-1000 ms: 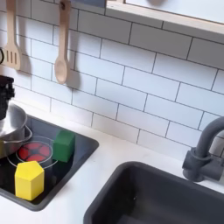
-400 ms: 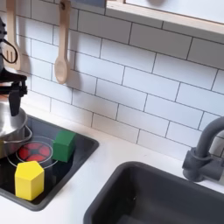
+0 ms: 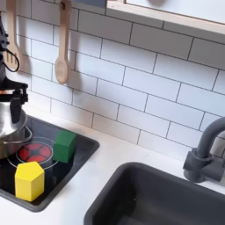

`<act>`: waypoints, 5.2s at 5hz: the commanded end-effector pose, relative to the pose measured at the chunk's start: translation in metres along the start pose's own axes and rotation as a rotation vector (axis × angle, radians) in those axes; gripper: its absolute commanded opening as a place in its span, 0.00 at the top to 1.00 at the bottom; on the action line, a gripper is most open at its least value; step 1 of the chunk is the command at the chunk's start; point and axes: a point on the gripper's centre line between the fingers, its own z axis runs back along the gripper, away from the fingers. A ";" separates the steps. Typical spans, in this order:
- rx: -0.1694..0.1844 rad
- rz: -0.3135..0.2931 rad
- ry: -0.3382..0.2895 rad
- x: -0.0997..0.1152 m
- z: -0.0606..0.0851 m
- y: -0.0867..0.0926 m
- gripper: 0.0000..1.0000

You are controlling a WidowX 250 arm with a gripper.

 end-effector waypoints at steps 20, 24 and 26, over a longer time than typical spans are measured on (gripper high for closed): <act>-0.001 0.069 0.062 -0.009 -0.014 0.043 0.00; -0.073 0.002 0.063 -0.009 0.013 0.027 0.00; -0.083 -0.046 0.069 -0.018 0.027 0.019 0.00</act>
